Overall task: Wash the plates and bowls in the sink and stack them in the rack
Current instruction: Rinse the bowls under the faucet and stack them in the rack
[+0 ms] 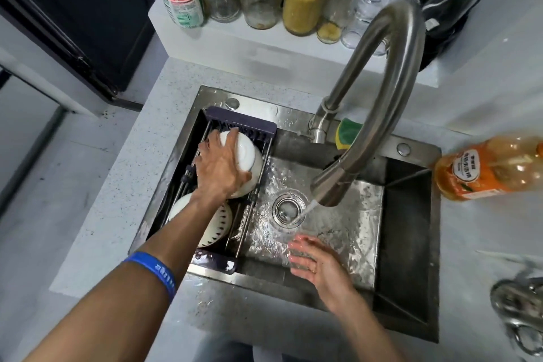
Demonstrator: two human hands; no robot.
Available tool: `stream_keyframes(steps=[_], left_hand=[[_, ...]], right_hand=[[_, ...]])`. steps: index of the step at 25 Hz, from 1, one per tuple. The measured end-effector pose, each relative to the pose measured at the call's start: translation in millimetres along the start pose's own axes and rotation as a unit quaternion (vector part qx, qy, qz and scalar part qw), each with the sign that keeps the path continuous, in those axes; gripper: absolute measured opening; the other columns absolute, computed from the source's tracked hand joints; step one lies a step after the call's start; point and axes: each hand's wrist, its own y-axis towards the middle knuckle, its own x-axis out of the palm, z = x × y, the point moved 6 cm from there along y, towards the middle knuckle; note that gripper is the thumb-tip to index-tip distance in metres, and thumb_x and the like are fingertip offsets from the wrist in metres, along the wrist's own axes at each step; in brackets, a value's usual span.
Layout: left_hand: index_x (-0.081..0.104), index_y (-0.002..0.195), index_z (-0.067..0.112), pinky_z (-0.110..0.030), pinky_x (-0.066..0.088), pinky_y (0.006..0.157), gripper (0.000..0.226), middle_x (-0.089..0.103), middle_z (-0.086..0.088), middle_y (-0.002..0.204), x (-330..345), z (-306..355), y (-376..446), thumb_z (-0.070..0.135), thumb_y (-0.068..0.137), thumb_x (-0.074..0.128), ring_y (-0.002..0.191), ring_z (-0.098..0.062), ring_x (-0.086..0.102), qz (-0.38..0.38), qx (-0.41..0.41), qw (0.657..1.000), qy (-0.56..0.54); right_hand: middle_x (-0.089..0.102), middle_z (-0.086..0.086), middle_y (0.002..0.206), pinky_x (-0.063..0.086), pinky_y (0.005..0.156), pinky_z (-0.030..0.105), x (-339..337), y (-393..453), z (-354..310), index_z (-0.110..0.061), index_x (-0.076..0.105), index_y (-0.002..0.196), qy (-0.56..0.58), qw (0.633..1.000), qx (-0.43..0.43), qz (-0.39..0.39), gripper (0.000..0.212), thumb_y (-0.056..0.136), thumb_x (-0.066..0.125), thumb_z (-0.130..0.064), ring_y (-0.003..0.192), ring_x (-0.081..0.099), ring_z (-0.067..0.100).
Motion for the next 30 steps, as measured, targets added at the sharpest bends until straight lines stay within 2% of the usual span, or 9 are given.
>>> stream_keyframes(steps=[6, 11, 16, 21, 26, 28, 30], left_hand=[[0.020, 0.151, 0.032, -0.057, 0.040, 0.104, 0.108, 0.023, -0.014, 0.149, 5, -7, 9, 0.050, 0.066, 0.084, 0.129, -0.040, 0.035, 0.003, -0.005, 1.000, 0.026], [0.021, 0.151, 0.034, -0.054, 0.038, 0.106, 0.107, 0.023, -0.013, 0.151, 4, -10, 9, 0.048, 0.067, 0.086, 0.131, -0.038, 0.034, -0.005, -0.007, 1.000, 0.010], [0.020, 0.151, 0.037, -0.054, 0.038, 0.107, 0.108, 0.022, -0.012, 0.153, 3, -16, 11, 0.049, 0.066, 0.086, 0.132, -0.037, 0.033, -0.024, -0.007, 1.000, -0.002], [0.013, 0.153, 0.035, -0.056, 0.036, 0.109, 0.114, 0.017, -0.012, 0.156, 3, -13, 15, 0.051, 0.066, 0.086, 0.136, -0.038, 0.030, -0.042, -0.021, 0.999, -0.008], [0.000, 0.156, 0.032, -0.060, 0.026, 0.115, 0.126, 0.002, -0.011, 0.162, 2, -12, 11, 0.056, 0.065, 0.084, 0.146, -0.037, 0.015, -0.047, -0.021, 0.998, -0.022], [-0.004, 0.157, 0.032, -0.061, 0.015, 0.119, 0.127, -0.006, -0.010, 0.164, -4, -9, 7, 0.058, 0.067, 0.082, 0.151, -0.035, 0.003, -0.043, -0.024, 0.998, -0.035], [-0.002, 0.157, 0.032, -0.059, 0.002, 0.120, 0.117, -0.008, -0.008, 0.165, -16, -3, -5, 0.061, 0.074, 0.074, 0.152, -0.030, -0.003, 0.004, -0.013, 0.998, -0.056]], right_hand=[[0.073, 0.008, 0.113, 0.051, 0.092, 0.046, -5, 6, -1, -0.009, 0.064, 0.119, 0.005, 1.000, 0.008, 0.014, 0.048, 0.076, 0.068, -0.031, 0.104, 0.067, 0.032], [0.073, 0.009, 0.114, 0.052, 0.088, 0.044, -1, 11, -3, -0.008, 0.064, 0.119, 0.008, 1.000, 0.006, 0.015, 0.033, 0.090, 0.062, -0.024, 0.102, 0.068, 0.033], [0.073, 0.008, 0.113, 0.052, 0.092, 0.047, -5, 11, -4, -0.010, 0.064, 0.119, 0.008, 1.000, 0.013, 0.019, 0.041, 0.083, 0.064, -0.031, 0.106, 0.067, 0.033], [0.073, 0.009, 0.113, 0.052, 0.088, 0.044, -5, 14, -5, -0.011, 0.064, 0.119, 0.018, 0.999, 0.017, 0.023, 0.029, 0.092, 0.060, -0.022, 0.103, 0.067, 0.032], [0.073, 0.009, 0.114, 0.053, 0.085, 0.042, 2, 15, -12, -0.012, 0.065, 0.117, 0.021, 0.999, 0.017, 0.027, 0.027, 0.094, 0.058, -0.022, 0.102, 0.067, 0.031], [0.072, 0.010, 0.116, 0.053, 0.087, 0.043, 3, 15, -15, -0.012, 0.065, 0.117, 0.027, 0.999, 0.023, 0.031, 0.026, 0.095, 0.057, -0.021, 0.104, 0.067, 0.031], [0.072, 0.011, 0.116, 0.052, 0.086, 0.042, 10, 15, -22, -0.011, 0.066, 0.117, 0.097, 0.994, 0.039, 0.032, 0.026, 0.096, 0.055, -0.020, 0.107, 0.065, 0.031]])
